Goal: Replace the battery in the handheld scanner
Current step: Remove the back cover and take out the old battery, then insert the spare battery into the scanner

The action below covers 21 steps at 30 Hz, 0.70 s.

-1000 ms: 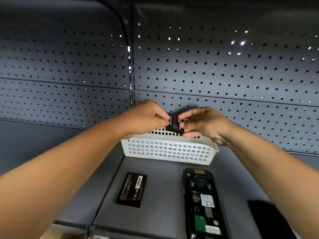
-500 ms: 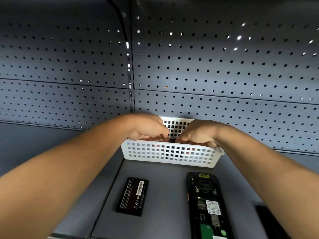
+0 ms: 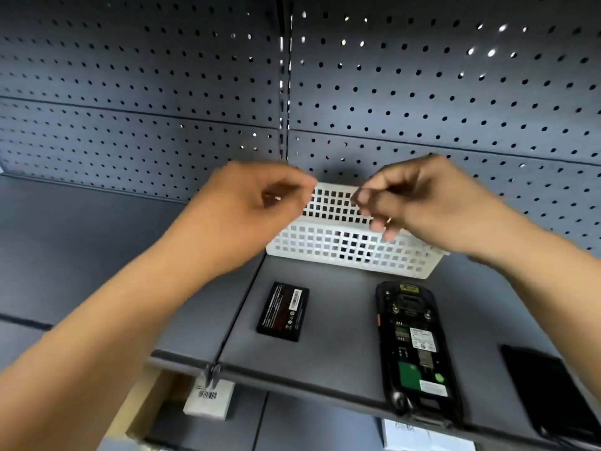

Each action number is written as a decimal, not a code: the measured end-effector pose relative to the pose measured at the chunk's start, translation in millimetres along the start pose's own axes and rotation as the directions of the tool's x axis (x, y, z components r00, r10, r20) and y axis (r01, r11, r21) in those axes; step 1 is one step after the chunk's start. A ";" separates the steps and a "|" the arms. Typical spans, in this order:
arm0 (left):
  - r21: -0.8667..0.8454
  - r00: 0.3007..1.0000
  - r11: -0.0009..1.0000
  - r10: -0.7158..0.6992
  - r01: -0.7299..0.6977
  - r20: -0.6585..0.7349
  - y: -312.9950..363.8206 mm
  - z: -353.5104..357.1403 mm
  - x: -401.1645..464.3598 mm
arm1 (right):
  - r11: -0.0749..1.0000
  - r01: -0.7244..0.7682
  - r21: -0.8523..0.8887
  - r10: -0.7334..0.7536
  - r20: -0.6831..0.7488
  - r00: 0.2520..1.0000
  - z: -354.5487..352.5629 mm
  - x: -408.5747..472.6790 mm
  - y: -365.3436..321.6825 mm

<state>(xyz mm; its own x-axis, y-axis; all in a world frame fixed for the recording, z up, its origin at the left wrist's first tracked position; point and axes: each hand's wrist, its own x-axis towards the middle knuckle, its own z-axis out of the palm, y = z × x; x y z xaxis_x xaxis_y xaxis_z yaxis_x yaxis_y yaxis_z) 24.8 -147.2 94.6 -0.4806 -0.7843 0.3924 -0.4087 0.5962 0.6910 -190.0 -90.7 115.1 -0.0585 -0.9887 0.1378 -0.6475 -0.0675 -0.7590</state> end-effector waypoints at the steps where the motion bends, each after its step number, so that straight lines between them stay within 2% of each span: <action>1: 0.022 0.999 1.000 -0.016 0.015 0.034 -7.5 -2.4 -24.8 | 1.000 0.001 -0.012 0.000 0.077 0.997 15.7 -11.3 1.3; 3: 0.132 0.988 0.989 -0.090 0.072 0.129 -31.2 0.2 -59.9 | 0.987 -0.004 -0.162 0.031 0.165 0.986 47.5 -24.3 11.2; 5: 0.259 0.974 0.961 -0.143 0.094 0.176 -53.9 6.5 -77.2 | 0.923 0.029 -0.383 0.062 0.224 0.973 72.5 -27.0 23.0; 9: 0.380 0.975 0.924 -0.109 0.029 0.191 -70.7 22.2 -89.5 | 0.863 0.075 -0.500 0.064 0.254 0.965 98.3 -28.0 29.4; 17: 0.372 0.997 0.928 -0.007 -0.024 0.080 -74.7 32.2 -97.1 | 0.924 -0.022 -0.382 0.099 0.183 0.978 104.9 -25.7 37.3; 19: 0.325 0.999 0.945 0.010 -0.021 0.034 -71.6 32.7 -97.5 | 0.971 -0.045 -0.233 0.084 0.161 0.983 101.7 -26.6 35.6; 21: 0.203 0.997 0.979 0.003 0.014 -0.083 -63.8 33.2 -99.4 | 0.999 -0.036 0.002 0.035 0.109 0.993 97.6 -30.7 29.9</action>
<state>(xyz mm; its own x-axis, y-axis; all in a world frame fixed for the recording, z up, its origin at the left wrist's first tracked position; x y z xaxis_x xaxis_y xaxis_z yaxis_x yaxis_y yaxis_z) 73.0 -101.6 -8.6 -0.4158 -0.7942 0.4432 -0.5642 0.6075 0.5592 -133.4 -75.3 26.1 0.0020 -0.9992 0.0407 -0.6433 -0.0325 -0.7649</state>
